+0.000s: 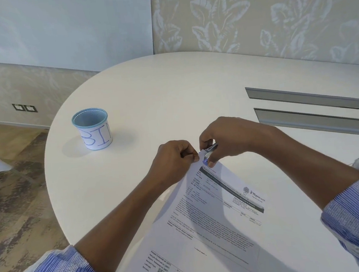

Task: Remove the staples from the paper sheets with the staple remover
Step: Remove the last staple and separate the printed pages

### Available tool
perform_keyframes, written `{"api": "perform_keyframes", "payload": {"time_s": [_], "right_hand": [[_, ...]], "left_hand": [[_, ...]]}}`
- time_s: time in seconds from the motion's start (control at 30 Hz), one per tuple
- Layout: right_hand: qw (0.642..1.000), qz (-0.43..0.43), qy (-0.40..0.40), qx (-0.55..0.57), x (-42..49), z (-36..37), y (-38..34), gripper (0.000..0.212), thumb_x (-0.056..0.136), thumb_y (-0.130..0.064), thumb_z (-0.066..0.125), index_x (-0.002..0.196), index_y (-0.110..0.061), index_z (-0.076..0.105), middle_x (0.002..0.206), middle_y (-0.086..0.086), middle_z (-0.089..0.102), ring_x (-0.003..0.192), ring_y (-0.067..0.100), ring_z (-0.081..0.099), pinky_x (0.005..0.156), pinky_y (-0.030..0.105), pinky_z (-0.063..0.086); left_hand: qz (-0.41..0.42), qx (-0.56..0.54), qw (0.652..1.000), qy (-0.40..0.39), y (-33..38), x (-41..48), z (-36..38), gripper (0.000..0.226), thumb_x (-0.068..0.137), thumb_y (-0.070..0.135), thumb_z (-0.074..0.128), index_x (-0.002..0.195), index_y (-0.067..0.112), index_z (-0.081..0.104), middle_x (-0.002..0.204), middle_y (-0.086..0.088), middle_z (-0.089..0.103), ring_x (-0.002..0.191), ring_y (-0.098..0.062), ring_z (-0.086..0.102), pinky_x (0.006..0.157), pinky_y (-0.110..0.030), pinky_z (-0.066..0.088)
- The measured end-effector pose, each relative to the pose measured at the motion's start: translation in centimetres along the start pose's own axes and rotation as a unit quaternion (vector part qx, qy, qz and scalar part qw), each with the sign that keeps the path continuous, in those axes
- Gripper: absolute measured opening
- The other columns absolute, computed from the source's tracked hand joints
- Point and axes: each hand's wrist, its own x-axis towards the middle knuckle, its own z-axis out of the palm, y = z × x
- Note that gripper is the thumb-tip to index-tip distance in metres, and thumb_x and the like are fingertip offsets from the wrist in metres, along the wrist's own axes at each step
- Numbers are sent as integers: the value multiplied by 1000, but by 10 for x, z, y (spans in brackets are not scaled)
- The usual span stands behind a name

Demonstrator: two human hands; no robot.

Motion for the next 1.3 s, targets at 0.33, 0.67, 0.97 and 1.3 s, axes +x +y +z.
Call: {"api": "perform_keyframes", "payload": {"time_s": [0.33, 0.67, 0.97, 1.3], "right_hand": [[1000, 7, -9, 3, 0, 1, 0, 38, 73, -50, 85, 103, -31, 72, 79, -19, 57, 68, -5, 47, 56, 27, 30], [1000, 5, 0, 2, 0, 1, 0, 36, 71, -52, 85, 98, -33, 72, 80, -17, 61, 65, -5, 50, 55, 27, 30], [999, -22, 30, -14, 1, 5, -3, 29, 77, -51, 80, 96, -30, 72, 83, -13, 67, 80, 8, 54, 61, 27, 35], [999, -32, 28, -25, 2, 17, -3, 28, 86, -52, 72, 104, -31, 68, 100, -12, 68, 93, 14, 58, 70, 32, 43]], "left_hand": [[-14, -8, 1000, -1, 1, -1, 1, 13, 93, 14, 71, 81, 11, 76, 71, 8, 72, 58, -9, 57, 57, -25, 45], [-20, -20, 1000, 9, -1, -2, 3, 22, 93, 16, 72, 72, 20, 70, 81, 2, 79, 67, -15, 65, 56, -21, 45], [-28, -51, 998, 15, -3, -3, 0, 15, 92, 13, 72, 77, 12, 75, 83, -5, 80, 66, -16, 61, 62, -32, 48], [-33, -50, 998, 27, -12, -3, 4, 12, 92, 15, 73, 81, 10, 77, 84, -6, 80, 68, -22, 61, 62, -31, 45]]}}
